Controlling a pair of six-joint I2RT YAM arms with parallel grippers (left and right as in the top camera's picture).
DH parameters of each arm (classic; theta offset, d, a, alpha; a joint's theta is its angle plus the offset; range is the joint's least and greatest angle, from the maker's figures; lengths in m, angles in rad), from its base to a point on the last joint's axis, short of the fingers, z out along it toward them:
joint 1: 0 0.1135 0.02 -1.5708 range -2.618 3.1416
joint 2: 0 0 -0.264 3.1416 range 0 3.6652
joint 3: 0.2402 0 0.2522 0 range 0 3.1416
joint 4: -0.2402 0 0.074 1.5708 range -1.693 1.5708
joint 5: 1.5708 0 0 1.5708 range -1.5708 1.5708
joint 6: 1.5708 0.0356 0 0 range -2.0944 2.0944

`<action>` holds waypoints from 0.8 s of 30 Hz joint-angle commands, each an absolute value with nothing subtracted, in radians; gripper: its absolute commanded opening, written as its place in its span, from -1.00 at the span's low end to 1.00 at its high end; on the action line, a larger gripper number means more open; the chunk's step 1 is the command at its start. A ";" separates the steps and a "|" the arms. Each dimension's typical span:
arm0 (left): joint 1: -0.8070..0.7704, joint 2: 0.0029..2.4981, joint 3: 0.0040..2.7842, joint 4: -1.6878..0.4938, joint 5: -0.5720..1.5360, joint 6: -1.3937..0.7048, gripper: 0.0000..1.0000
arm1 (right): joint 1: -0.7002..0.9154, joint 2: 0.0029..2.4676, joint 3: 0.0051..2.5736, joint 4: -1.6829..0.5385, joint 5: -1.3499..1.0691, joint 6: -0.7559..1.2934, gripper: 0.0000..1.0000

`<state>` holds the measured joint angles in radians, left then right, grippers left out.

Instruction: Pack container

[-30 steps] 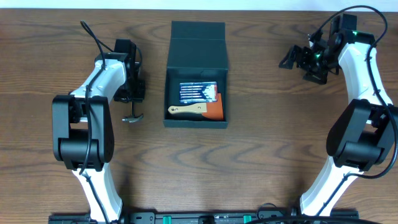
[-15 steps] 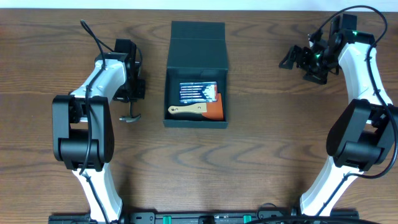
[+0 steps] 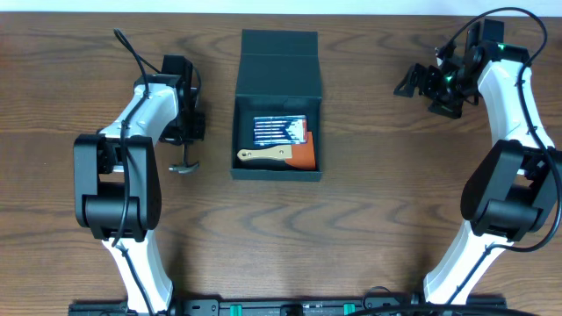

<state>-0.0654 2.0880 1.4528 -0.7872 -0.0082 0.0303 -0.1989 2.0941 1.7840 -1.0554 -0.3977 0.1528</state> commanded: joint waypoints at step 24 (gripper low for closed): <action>-0.065 1.995 1.465 -0.857 -0.043 0.075 -0.88 | -0.192 2.106 1.785 -1.040 -0.415 0.163 0.99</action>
<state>-0.0654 2.0556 1.4528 -0.8478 -0.0212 0.0578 -0.1989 2.0941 1.7840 -1.0439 -0.3977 0.1528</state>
